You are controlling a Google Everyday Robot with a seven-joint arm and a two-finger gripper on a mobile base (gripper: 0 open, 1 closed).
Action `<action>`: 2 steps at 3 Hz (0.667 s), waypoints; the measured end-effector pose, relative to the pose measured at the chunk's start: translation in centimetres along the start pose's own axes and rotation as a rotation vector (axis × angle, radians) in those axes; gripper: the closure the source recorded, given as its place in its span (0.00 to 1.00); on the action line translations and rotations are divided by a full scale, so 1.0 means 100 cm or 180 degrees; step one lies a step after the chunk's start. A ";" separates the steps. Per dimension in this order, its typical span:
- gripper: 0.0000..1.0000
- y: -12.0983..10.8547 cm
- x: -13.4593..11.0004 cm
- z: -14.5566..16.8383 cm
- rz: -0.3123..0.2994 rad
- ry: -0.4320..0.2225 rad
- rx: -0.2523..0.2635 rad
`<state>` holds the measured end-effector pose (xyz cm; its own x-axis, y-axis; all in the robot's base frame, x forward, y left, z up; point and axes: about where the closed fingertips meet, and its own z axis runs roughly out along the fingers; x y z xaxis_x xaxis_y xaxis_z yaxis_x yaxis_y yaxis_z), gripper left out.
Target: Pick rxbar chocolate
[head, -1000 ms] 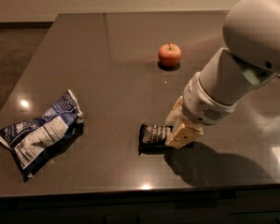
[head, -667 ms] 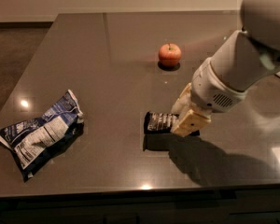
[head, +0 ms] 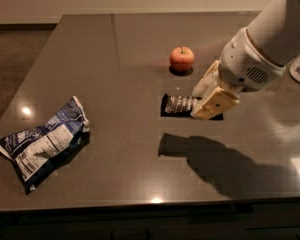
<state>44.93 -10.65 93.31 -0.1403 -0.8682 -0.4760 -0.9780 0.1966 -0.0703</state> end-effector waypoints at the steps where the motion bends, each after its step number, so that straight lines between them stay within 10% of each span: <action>1: 1.00 -0.008 -0.003 -0.022 0.0005 -0.0086 0.0028; 2: 1.00 -0.008 -0.003 -0.022 0.0004 -0.0087 0.0029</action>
Offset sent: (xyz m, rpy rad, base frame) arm 0.0053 -0.0173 0.0318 0.0369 -0.0192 -0.0034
